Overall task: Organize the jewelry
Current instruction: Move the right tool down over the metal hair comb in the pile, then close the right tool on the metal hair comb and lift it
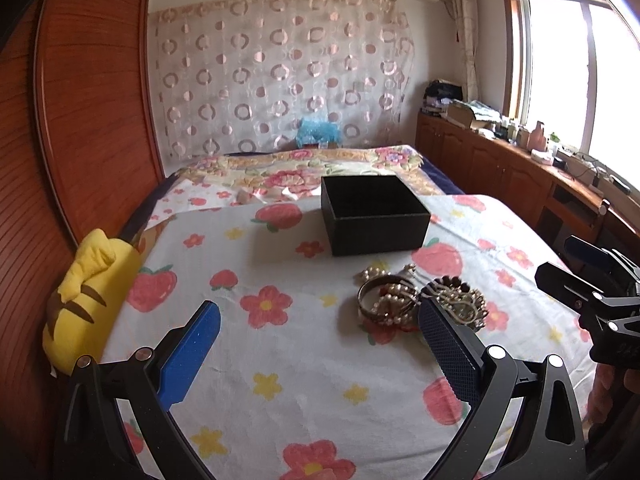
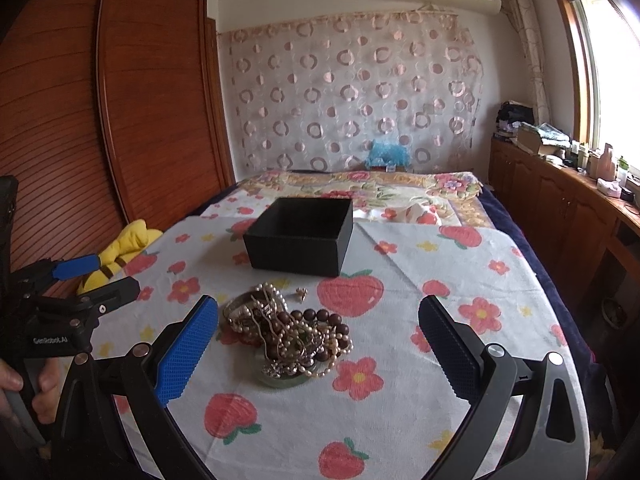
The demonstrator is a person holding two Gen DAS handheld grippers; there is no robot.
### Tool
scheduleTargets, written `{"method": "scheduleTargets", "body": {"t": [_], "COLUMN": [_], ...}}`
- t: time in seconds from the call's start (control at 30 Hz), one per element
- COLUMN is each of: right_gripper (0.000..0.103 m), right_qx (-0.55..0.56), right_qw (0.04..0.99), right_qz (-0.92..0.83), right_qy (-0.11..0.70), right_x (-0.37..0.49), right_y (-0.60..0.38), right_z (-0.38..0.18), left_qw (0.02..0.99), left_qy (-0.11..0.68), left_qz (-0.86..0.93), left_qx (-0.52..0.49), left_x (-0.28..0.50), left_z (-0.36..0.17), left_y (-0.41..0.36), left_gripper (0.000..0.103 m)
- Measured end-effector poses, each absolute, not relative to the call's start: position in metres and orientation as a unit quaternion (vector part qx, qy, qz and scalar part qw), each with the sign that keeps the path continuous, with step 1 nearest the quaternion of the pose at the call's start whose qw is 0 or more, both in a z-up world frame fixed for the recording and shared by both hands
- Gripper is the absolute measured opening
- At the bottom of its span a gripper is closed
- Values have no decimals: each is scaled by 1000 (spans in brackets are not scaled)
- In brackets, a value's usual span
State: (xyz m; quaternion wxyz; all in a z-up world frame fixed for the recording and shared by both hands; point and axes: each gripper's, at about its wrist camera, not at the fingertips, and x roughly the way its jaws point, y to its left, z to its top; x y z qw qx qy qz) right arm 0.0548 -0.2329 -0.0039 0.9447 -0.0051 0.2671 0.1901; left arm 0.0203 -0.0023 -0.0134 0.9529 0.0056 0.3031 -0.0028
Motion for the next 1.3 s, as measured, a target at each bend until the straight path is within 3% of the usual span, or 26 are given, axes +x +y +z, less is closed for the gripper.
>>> {"method": "scheduleTargets", "body": {"t": [0.4, 1.07, 1.2, 1.3], "right_gripper": [76, 72, 60, 58], "right_qx": [-50, -129, -149, -150], "right_qw": [909, 871, 870, 871], "right_qz": [238, 271, 271, 274], "right_qy": [337, 390, 384, 378], "right_x": [84, 114, 116, 114], "right_y": [-218, -177, -174, -178], "right_z": [-46, -77, -79, -77], "left_qw": [937, 911, 910, 910], "left_qy": [348, 410, 411, 412], "left_qz": [-11, -41, -41, -41], "left_qx": [16, 22, 25, 20], "left_x": [40, 72, 77, 79], "left_z": [-52, -87, -87, -86], "left_y": [14, 19, 17, 18], "left_gripper": [96, 96, 96, 96]}}
